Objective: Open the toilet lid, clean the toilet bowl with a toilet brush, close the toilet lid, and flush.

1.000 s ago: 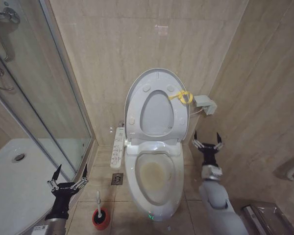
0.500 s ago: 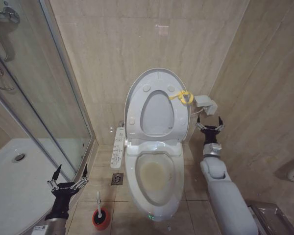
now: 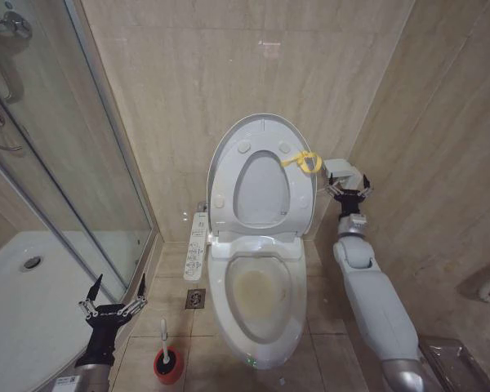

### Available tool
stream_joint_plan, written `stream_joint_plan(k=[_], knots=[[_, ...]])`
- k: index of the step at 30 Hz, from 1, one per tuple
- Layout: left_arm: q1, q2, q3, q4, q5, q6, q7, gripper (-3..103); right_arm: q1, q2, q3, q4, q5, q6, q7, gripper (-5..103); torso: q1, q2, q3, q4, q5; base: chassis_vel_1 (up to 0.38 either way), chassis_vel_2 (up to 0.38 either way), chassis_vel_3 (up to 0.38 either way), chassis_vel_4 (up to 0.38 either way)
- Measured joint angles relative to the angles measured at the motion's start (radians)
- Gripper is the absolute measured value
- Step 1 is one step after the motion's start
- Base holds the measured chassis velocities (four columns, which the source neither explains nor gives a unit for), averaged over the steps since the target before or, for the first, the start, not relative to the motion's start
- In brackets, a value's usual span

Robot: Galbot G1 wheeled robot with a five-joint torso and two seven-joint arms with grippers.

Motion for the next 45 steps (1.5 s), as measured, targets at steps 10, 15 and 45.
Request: stream_joint_plan(k=[10, 15, 45], knots=[[0.000, 0.000, 0.000, 0.000, 0.000, 0.000, 0.000, 100, 0.023, 0.025, -0.038, 0.004, -0.020, -0.019, 0.006, 100, 0.000, 0.000, 0.000, -0.0001, -0.0001, 0.000, 0.000, 0.000, 0.000], [0.000, 0.000, 0.000, 0.000, 0.000, 0.000, 0.000, 100, 0.033, 0.047, -0.061, 0.007, -0.033, -0.031, 0.018, 100, 0.000, 0.000, 0.000, -0.0009, -0.0002, 0.000, 0.000, 0.000, 0.000], [0.000, 0.000, 0.000, 0.000, 0.000, 0.000, 0.000, 100, -0.388, -0.069, -0.128, 0.363, 0.032, -0.061, 0.036, 100, 0.000, 0.000, 0.000, 0.0013, 0.0005, 0.000, 0.000, 0.000, 0.000]])
